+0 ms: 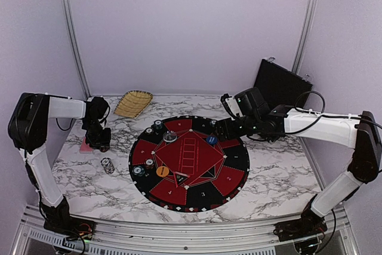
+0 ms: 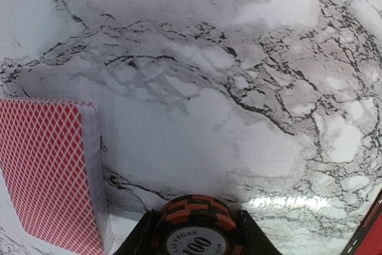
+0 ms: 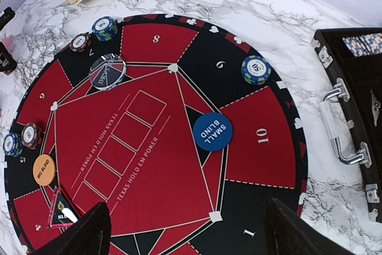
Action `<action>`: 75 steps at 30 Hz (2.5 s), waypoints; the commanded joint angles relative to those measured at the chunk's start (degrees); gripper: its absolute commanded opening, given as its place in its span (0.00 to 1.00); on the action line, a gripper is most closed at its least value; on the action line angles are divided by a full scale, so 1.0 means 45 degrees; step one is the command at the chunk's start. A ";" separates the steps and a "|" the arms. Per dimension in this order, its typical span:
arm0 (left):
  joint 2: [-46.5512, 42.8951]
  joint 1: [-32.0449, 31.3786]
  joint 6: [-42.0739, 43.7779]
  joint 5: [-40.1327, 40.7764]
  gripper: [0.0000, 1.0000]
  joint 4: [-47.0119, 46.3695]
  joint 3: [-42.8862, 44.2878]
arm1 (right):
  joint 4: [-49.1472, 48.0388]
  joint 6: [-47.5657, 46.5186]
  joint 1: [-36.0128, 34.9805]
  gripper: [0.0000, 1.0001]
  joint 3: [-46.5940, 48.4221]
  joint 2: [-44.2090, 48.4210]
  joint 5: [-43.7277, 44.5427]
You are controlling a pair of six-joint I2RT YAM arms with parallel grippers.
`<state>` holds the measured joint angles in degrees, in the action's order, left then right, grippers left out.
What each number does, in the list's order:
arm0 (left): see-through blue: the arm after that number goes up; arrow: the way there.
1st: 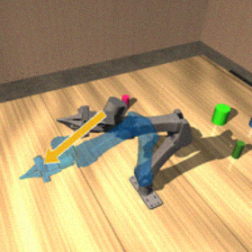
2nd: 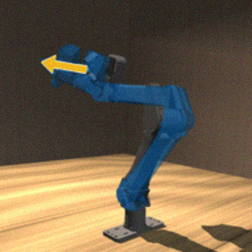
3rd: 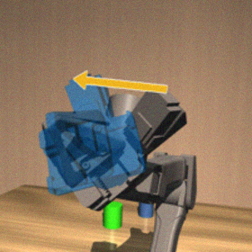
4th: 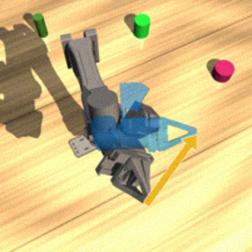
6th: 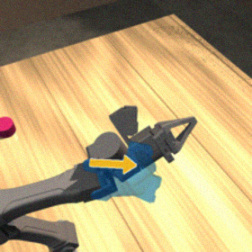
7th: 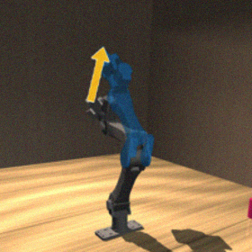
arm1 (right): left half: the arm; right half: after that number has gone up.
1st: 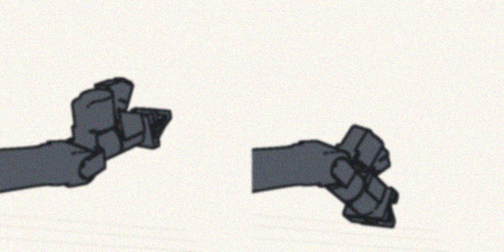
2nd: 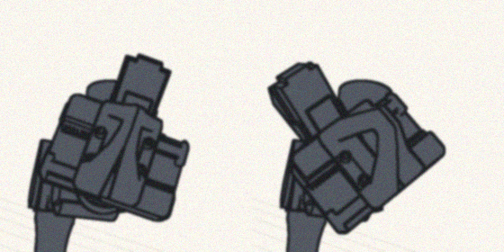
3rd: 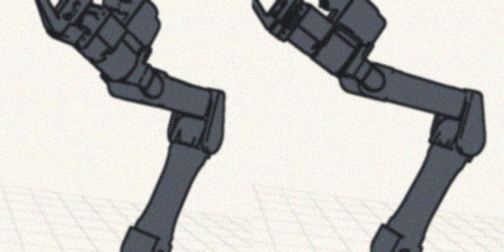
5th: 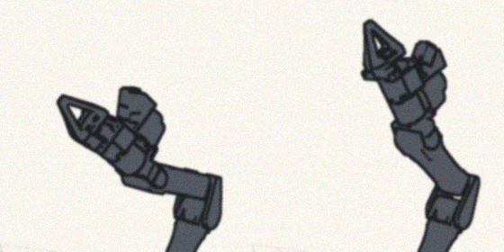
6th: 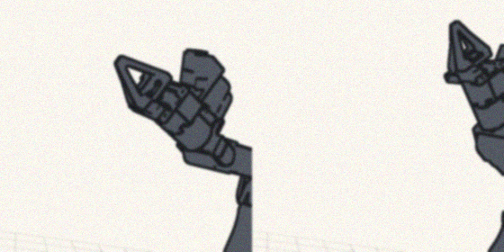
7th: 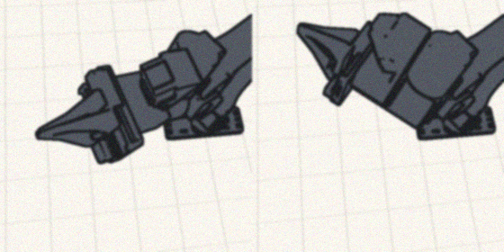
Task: Distribute texas hold em gaming equipment
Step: Pick up the pile of poker chips from the center of the board, then place the poker chips pile at the community card area.
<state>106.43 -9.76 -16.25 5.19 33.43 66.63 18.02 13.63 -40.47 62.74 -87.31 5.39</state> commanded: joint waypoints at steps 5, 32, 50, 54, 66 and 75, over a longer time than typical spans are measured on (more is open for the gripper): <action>-0.0429 -0.0201 0.0132 0.0082 0.31 0.0909 0.0110 | -0.0107 0.0155 0.0049 0.86 0.0120 0.0168 0.0226; 0.0128 -0.1639 -0.0019 0.0374 0.31 0.1871 0.2305 | -0.0190 0.0260 0.0434 0.86 -0.0127 0.0287 0.0492; 0.2021 -0.4579 -0.0722 0.0626 0.31 0.3405 0.6164 | -0.0522 0.0226 0.1268 0.87 -0.1427 0.1037 0.0541; 0.2631 -0.5345 -0.0920 0.0611 0.32 0.3711 0.7292 | -0.0550 0.0199 0.1316 0.87 -0.1639 0.1136 0.0551; 0.5423 -0.7614 -0.1359 0.0366 0.32 0.4579 1.1017 | -0.0508 0.0155 0.1386 0.87 -0.1979 0.1350 0.0636; 0.7310 -0.8567 -0.1595 0.0185 0.32 0.4855 1.3157 | -0.0434 0.0175 0.1422 0.87 -0.2327 0.1642 0.0712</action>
<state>137.29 -47.24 -22.41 6.28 52.75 122.74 16.34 14.35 -34.70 52.80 -81.56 7.81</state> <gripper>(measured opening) 0.419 0.866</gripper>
